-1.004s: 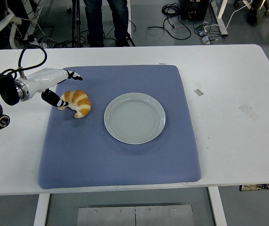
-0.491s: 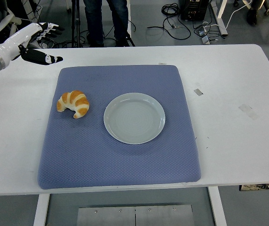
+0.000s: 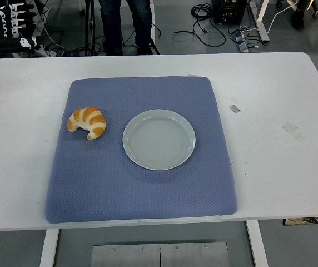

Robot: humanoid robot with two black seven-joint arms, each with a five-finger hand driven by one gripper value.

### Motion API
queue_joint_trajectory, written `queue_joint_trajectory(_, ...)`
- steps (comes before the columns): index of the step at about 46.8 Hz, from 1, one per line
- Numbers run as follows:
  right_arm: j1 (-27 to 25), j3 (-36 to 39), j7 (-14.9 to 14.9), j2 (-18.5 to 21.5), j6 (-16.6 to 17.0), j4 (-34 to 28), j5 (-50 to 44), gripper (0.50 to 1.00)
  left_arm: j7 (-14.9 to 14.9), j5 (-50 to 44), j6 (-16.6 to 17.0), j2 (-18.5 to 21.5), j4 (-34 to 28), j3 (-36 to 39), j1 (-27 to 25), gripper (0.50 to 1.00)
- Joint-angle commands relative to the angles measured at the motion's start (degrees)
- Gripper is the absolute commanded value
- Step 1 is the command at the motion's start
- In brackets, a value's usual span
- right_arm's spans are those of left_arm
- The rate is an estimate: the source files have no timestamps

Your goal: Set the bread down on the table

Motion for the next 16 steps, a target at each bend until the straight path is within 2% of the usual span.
queue_joint_trajectory(1, 0.0, 0.0, 0.0, 0.0, 0.0, 0.0, 0.0, 1.000, -0.1, -0.7, 0.0, 0.1, 0.1, -0.9, 0.5, 0.814)
queue_joint_trajectory(16, 0.8, 0.0, 0.0, 0.0, 0.1, 0.9, 0.0, 1.000, -0.1, -1.7, -0.8, 0.4, 0.2, -2.5, 1.9, 0.824)
